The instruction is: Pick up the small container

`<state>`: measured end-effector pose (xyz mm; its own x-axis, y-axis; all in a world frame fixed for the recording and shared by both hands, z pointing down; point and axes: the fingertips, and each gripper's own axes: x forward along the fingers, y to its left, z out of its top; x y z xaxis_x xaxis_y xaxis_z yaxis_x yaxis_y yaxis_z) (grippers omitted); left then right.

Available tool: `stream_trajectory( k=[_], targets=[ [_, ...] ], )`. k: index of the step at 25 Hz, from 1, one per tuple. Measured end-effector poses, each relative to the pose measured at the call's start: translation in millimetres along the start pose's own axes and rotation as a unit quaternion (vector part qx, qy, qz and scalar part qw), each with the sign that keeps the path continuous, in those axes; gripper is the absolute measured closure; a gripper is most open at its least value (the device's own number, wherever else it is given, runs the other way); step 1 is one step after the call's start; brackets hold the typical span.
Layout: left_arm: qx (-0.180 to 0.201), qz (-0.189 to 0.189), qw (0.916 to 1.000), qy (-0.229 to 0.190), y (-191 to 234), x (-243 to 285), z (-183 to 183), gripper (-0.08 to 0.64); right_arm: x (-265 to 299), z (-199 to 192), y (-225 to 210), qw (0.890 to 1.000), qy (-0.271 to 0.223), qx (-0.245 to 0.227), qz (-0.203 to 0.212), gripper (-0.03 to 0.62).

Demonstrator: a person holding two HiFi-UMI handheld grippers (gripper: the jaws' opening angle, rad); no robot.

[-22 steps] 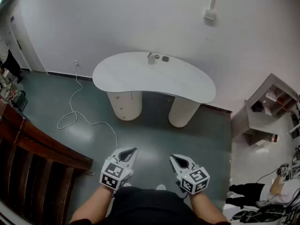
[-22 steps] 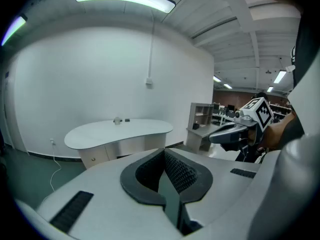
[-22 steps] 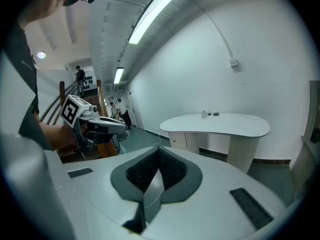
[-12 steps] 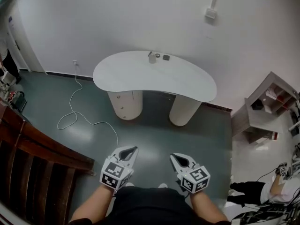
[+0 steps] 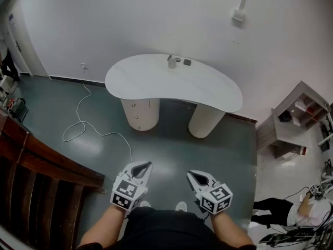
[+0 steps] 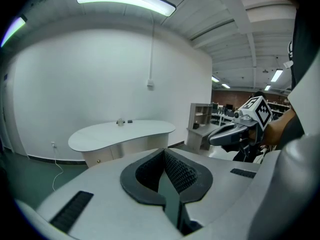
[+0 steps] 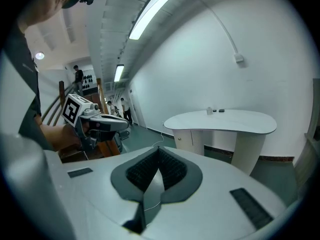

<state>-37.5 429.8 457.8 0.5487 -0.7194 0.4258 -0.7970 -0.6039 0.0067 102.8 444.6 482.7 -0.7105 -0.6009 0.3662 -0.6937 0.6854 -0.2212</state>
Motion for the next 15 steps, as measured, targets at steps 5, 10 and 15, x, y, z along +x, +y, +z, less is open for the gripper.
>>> stream_trajectory(
  k=[5,10,15],
  targets=[
    [0.008,-0.018,0.9998,0.0,13.1,-7.7,-10.3,0.545,15.7,-10.0,16.7,1.0,0.002,0.01,-0.014,0.597],
    [0.021,-0.036,0.9991,0.003,28.3,-21.5,-21.1,0.545,32.4,-11.1,37.8,0.999,0.0,0.014,-0.029,0.596],
    [0.026,-0.049,0.9985,0.0,47.8,-26.7,-21.4,0.543,45.5,-7.0,47.6,0.998,0.0,0.015,-0.053,0.597]
  ],
)
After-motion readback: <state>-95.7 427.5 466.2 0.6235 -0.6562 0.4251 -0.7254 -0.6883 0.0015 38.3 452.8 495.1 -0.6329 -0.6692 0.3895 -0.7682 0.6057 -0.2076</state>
